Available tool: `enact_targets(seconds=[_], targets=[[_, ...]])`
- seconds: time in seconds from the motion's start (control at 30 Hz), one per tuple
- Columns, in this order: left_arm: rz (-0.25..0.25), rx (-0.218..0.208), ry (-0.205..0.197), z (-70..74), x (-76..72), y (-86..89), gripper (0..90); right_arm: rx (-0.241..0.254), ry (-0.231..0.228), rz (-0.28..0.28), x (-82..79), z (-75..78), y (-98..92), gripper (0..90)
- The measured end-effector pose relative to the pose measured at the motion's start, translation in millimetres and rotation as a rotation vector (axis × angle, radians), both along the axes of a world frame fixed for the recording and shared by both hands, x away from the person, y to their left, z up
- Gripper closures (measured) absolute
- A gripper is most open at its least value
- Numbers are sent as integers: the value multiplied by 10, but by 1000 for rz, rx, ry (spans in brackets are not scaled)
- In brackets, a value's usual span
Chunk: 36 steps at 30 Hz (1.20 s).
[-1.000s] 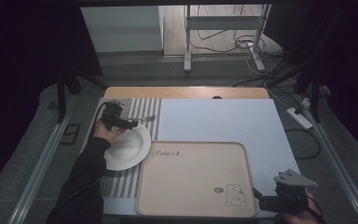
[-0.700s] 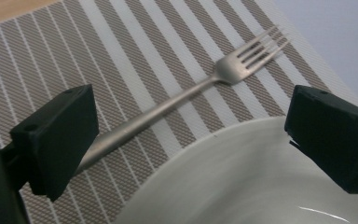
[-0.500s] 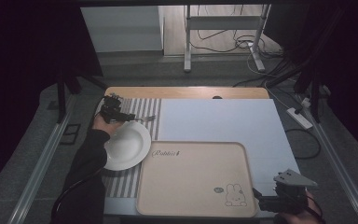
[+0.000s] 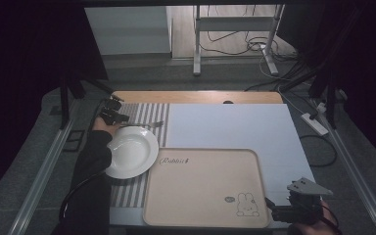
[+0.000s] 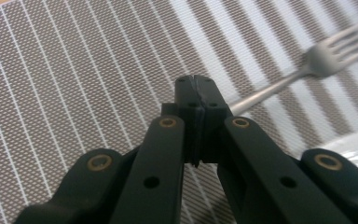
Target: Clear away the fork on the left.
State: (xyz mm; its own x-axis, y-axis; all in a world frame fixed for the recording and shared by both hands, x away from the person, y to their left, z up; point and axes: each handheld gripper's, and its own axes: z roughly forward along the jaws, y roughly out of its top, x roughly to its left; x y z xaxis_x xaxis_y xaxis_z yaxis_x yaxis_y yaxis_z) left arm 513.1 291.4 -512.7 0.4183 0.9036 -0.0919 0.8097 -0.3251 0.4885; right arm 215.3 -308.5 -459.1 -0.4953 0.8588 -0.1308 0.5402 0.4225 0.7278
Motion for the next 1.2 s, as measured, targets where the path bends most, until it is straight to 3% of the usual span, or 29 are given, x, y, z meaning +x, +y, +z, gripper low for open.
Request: enact_targets(seconds=[0.17,0.23,0.5,0.67,0.8,0.97,1.07,1.2], targets=[[12,75,42,-76,78,-13,892,-1,0,3,-2,2,-2,0],[21,79,46,-79,72,-7,892,0,1,3,-3,2,-3,0],[-29,50,88,-66,-46,21,892,-4,-1,8,-11,0,-1,0],[-105,35,113,-58,-153,50,892,-15,2,12,-13,0,11,0],[-97,3,117,-71,-164,96,892,-19,4,13,-11,-2,18,0],[-94,-2,102,-43,-144,101,888,-19,5,14,-8,-3,16,0],[-70,-40,85,18,-103,89,777,-18,5,14,-9,-3,16,0],[-61,-37,55,84,-55,3,596,-20,5,16,-9,-3,17,0]])
